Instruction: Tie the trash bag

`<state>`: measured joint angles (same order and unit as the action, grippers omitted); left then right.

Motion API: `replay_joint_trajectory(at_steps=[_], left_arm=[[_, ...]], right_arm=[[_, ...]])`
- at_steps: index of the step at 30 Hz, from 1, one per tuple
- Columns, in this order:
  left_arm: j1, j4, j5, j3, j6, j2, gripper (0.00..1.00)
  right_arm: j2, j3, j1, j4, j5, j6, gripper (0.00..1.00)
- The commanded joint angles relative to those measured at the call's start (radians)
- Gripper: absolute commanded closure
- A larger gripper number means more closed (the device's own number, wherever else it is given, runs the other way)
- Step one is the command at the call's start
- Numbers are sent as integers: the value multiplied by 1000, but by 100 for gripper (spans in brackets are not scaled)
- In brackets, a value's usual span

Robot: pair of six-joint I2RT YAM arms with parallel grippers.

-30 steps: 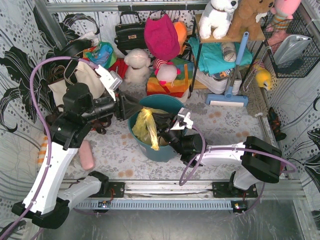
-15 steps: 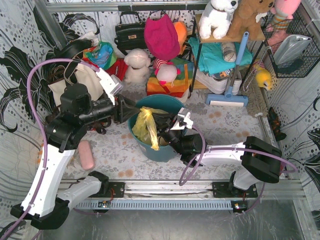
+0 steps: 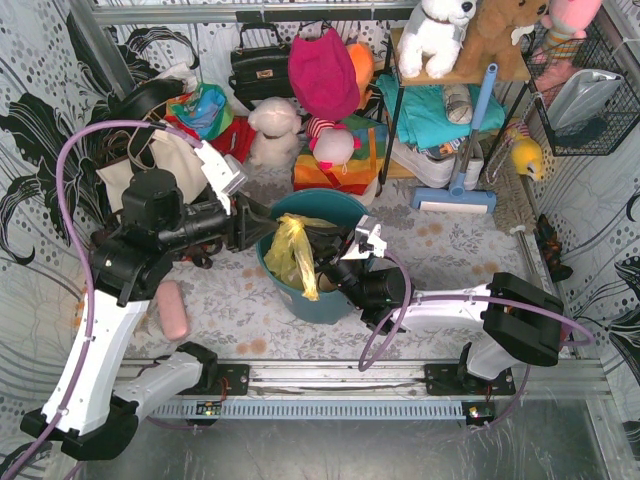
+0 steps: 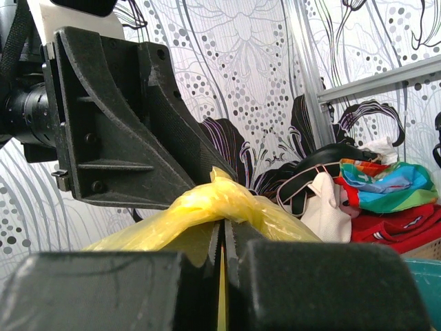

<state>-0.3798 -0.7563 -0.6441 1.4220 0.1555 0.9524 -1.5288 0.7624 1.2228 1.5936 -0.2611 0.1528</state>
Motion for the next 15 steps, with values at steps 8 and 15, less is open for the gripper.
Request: replay_joint_trajectory(at_steps=[8,15], left_arm=[[-4,120,-107,-19,-6,20,54],[-4,152,-178,-11,13,35,54]], right_arm=[[-4,16,1,34,1,29,100],[-3,14,1,31,19,31,100]])
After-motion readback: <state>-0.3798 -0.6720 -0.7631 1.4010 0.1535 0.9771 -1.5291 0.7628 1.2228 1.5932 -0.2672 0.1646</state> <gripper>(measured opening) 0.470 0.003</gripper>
